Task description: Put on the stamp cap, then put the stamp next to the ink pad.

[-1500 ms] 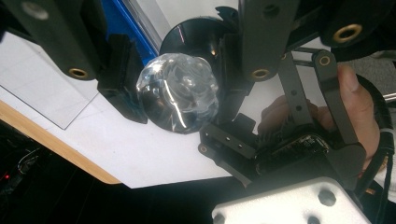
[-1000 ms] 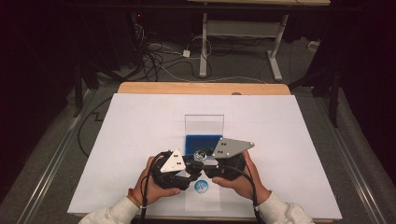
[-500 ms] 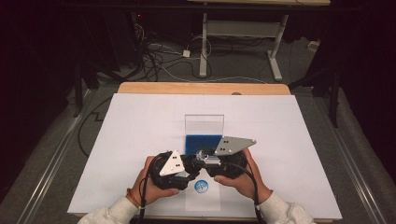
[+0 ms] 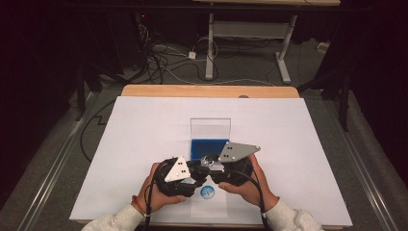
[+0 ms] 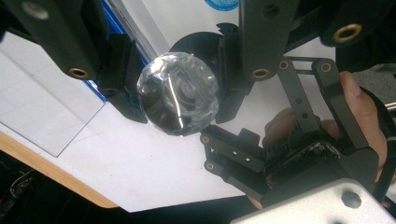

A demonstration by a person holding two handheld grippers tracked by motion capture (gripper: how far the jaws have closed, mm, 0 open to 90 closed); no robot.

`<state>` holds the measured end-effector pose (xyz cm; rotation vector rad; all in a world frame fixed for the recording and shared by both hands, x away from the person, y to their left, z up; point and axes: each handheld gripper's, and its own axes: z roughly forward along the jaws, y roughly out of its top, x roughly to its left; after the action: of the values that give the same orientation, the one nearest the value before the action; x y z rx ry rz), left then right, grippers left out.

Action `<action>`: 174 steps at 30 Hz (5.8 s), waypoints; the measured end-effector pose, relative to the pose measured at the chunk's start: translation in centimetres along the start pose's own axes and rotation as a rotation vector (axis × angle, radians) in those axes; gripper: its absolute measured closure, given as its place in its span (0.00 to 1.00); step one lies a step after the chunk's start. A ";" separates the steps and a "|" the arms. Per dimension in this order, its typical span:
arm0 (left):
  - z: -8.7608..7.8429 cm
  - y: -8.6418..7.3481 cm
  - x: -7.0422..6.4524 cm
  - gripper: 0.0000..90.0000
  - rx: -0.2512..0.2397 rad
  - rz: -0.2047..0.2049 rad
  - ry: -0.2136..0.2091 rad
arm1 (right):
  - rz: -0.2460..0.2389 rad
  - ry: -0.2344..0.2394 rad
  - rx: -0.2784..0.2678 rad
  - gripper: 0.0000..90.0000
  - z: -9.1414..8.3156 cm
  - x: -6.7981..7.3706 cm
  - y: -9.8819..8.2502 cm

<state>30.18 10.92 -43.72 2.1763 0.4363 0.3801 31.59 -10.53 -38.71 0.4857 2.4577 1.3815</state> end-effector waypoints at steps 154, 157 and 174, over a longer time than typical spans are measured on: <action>-6.5 -9.3 2.5 0.19 0.136 -0.104 0.249 | 0.097 -0.373 0.291 0.63 0.7 -11.3 -6.8; -6.5 -9.2 2.5 0.19 0.137 -0.104 0.247 | 0.105 -0.373 0.285 0.63 0.6 -11.2 -6.9; -6.5 -9.3 2.5 0.19 0.140 -0.106 0.240 | 0.161 -0.351 0.179 0.48 -0.6 -11.6 -6.4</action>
<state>28.11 21.78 -47.11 2.2390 0.7275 0.5690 40.91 -18.99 -43.06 0.9012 2.2981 1.0264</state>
